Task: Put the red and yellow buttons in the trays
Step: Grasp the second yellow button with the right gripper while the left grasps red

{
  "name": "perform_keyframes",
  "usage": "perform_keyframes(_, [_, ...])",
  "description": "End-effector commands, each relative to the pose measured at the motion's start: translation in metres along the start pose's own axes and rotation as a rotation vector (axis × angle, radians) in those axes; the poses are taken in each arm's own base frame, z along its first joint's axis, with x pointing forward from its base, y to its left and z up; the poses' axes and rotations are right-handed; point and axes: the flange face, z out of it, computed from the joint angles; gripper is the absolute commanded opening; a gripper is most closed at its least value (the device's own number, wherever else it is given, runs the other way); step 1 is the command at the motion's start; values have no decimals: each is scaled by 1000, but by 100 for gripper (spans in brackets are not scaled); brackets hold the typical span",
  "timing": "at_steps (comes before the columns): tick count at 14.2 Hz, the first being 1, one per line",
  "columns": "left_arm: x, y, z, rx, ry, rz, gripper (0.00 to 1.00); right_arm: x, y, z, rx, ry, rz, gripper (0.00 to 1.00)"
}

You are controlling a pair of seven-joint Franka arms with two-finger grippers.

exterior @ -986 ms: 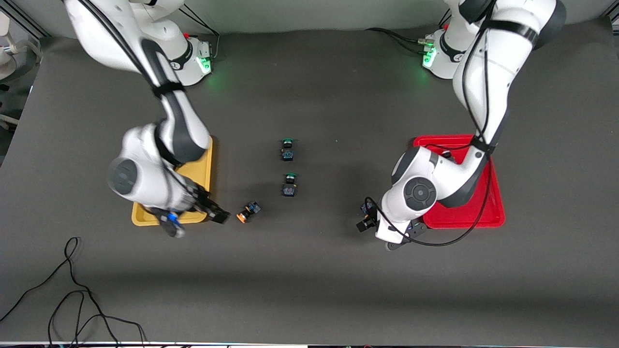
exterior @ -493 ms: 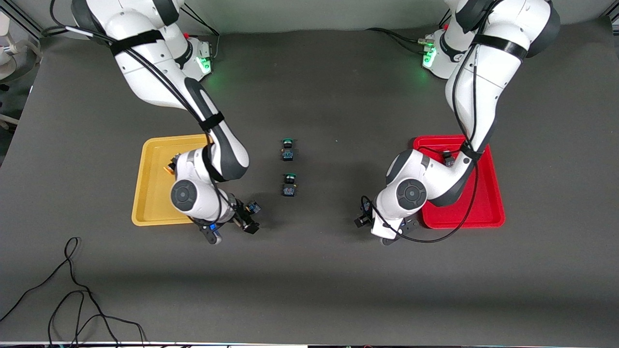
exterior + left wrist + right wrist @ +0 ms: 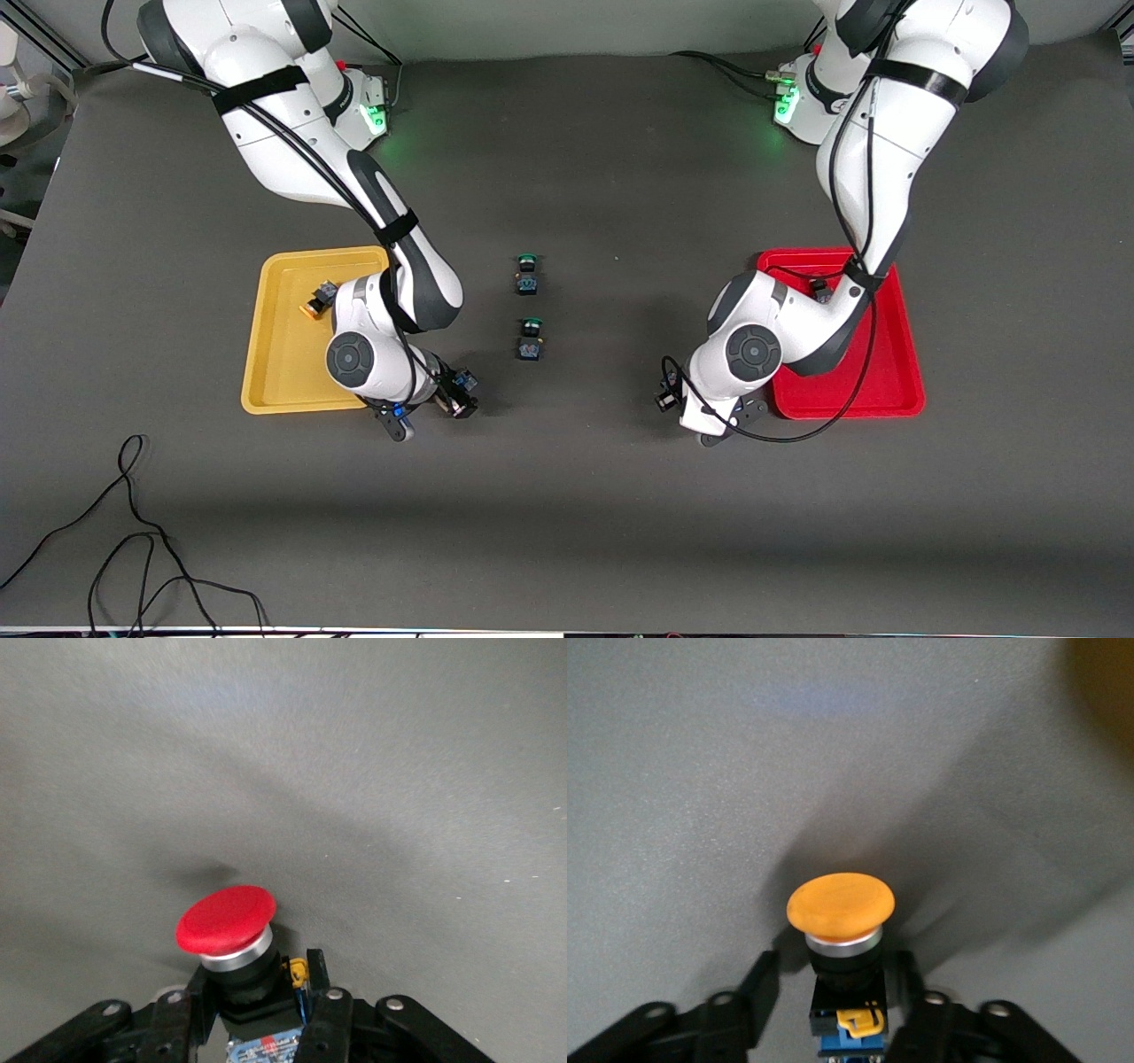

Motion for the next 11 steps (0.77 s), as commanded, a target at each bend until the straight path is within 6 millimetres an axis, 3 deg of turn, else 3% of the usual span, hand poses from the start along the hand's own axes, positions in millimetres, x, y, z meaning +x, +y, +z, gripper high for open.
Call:
perform_keyframes(1, [1, -8, -71, 64, 31, -6, 0, -4, -4, -21, 38, -8, 4, 0])
perform_keyframes(3, [13, -32, -128, 141, -5, 41, 0, -3, -1, -53, 9, -35, -28, 0])
perform_keyframes(5, [11, -58, -190, 194, -26, 94, 0, 30, 19, -106, -19, -57, -91, 0])
perform_keyframes(7, [15, -94, -230, 237, -44, 124, 0, 70, 54, -148, -52, -74, -162, 0])
perform_keyframes(8, [13, -114, -238, 253, -47, 142, 0, 89, 75, -155, -59, -73, -188, 0])
perform_keyframes(10, [17, -163, -240, 259, -50, 193, 0, 131, 128, -137, -60, -72, -245, 0])
perform_keyframes(11, [22, -187, -236, 231, -64, 208, 0, 140, 154, -123, -44, -84, -253, 0])
